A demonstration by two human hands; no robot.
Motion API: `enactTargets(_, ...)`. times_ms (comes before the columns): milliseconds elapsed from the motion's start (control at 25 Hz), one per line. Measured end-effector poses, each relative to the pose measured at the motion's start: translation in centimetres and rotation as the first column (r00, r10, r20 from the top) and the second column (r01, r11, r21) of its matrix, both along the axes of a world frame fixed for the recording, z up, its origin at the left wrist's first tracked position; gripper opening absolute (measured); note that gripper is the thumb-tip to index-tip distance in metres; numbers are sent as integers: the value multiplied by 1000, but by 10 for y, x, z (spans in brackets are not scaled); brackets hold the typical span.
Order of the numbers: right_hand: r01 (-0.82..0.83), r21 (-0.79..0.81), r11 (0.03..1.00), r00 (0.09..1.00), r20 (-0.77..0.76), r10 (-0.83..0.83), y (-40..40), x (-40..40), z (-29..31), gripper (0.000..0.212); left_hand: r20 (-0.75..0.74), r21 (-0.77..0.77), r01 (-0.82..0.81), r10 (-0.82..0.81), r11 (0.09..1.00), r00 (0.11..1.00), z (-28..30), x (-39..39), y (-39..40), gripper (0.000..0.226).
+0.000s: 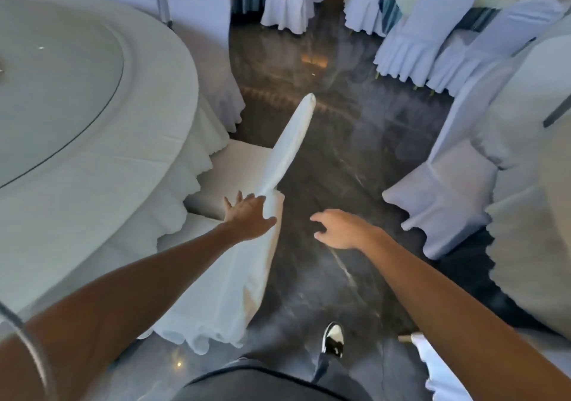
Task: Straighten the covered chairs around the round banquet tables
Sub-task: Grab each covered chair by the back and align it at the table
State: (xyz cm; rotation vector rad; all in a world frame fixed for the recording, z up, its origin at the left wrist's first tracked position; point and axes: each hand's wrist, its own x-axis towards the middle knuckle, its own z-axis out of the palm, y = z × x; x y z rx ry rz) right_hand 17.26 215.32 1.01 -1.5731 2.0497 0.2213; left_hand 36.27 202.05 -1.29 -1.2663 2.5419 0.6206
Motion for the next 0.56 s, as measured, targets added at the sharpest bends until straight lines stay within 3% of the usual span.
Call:
enactTargets(200,-294,-130,947,955,-92,284,-58,-97,12,55,-28,6,-271,271,962,962,3,-57,1,65)
enactTargets(360,-435,-220,873,899,-160,407,-116,-145,29,65,-83,55,-469,472,882,878,-1,-84,0,69)
enactTargets(560,-608,-222,762,794,-184,579,-190,-165,16,69,-115,97,-632,639,769,760,-23,-104,-22,72)
